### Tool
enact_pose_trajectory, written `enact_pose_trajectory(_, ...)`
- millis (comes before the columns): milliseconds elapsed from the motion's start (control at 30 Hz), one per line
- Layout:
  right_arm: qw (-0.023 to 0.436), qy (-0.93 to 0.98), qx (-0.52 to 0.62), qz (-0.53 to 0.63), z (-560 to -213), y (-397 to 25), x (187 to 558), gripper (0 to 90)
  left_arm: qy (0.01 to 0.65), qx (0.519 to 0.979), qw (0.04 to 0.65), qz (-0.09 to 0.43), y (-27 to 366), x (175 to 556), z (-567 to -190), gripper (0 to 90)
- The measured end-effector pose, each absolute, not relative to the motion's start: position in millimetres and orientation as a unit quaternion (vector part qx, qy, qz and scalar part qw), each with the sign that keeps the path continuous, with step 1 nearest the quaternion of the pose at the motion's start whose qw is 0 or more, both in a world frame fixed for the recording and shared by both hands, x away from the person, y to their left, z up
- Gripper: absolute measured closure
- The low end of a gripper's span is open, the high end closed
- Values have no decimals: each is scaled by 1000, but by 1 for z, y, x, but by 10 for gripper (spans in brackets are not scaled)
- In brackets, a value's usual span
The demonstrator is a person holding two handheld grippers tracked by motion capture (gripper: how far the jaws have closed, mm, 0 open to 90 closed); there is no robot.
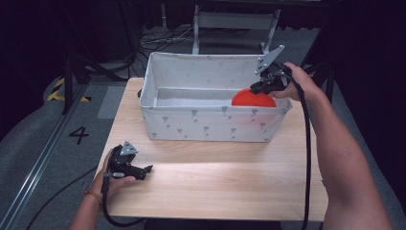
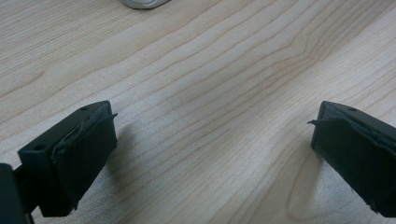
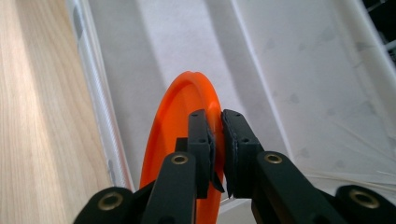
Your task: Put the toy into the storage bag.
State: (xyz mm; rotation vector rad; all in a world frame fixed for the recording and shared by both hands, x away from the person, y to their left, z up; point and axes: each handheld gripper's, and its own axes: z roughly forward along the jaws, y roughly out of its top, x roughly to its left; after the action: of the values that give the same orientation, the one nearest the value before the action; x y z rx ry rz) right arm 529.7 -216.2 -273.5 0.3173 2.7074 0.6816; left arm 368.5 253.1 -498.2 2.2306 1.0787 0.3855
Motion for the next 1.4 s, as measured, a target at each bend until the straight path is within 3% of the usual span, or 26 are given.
enact_pose_trajectory(700,105,985,96,99,-305,-203,543,823,409,845,312,146,253,368,-498,5)
enact_pose_trajectory(1067,108,982,106,112,-303,-204,542,813,409,845,312,146,253,368,-498,6)
enact_pose_trajectory(1400,139,955,158,210,-291,-213,526,661,409,845,312,146,253,368,-498,5)
